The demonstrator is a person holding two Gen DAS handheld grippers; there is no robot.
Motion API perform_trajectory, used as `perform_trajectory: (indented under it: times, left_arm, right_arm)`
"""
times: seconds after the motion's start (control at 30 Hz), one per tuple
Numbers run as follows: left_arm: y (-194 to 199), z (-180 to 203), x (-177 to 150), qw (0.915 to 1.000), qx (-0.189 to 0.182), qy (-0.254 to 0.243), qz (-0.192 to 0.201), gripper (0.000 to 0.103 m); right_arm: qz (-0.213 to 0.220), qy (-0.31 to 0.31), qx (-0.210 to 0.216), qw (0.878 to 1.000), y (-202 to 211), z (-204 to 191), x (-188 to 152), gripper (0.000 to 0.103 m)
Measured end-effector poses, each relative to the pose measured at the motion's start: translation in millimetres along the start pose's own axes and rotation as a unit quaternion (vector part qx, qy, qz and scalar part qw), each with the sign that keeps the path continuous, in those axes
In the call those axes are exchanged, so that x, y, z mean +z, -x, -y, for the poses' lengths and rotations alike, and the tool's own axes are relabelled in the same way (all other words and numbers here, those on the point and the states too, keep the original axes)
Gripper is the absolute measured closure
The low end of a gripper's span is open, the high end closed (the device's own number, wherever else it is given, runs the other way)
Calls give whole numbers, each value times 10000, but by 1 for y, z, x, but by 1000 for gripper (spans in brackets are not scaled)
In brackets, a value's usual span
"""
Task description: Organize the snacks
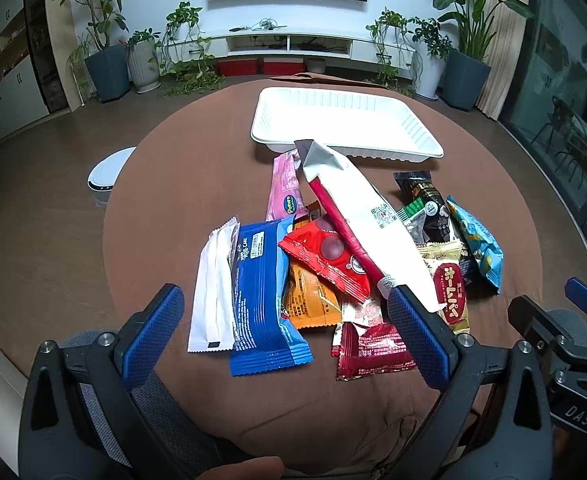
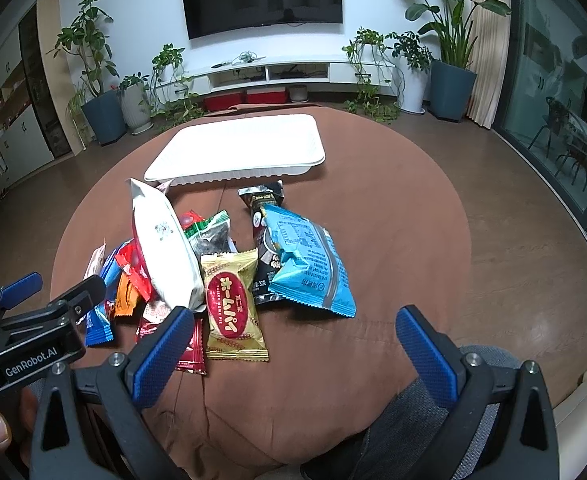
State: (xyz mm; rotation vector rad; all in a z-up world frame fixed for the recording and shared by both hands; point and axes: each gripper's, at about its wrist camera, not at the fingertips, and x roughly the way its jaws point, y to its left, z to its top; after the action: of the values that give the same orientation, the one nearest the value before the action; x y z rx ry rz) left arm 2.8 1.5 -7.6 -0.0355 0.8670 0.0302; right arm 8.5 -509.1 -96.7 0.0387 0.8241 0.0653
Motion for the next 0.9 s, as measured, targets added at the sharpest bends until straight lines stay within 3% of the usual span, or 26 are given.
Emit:
perform_trajectory:
  times: [0.9]
  left_arm:
    - [-1, 0, -1, 10000, -1, 1, -17, 0]
  right_arm:
    - [-67, -16, -13, 10000, -5, -1, -4, 0]
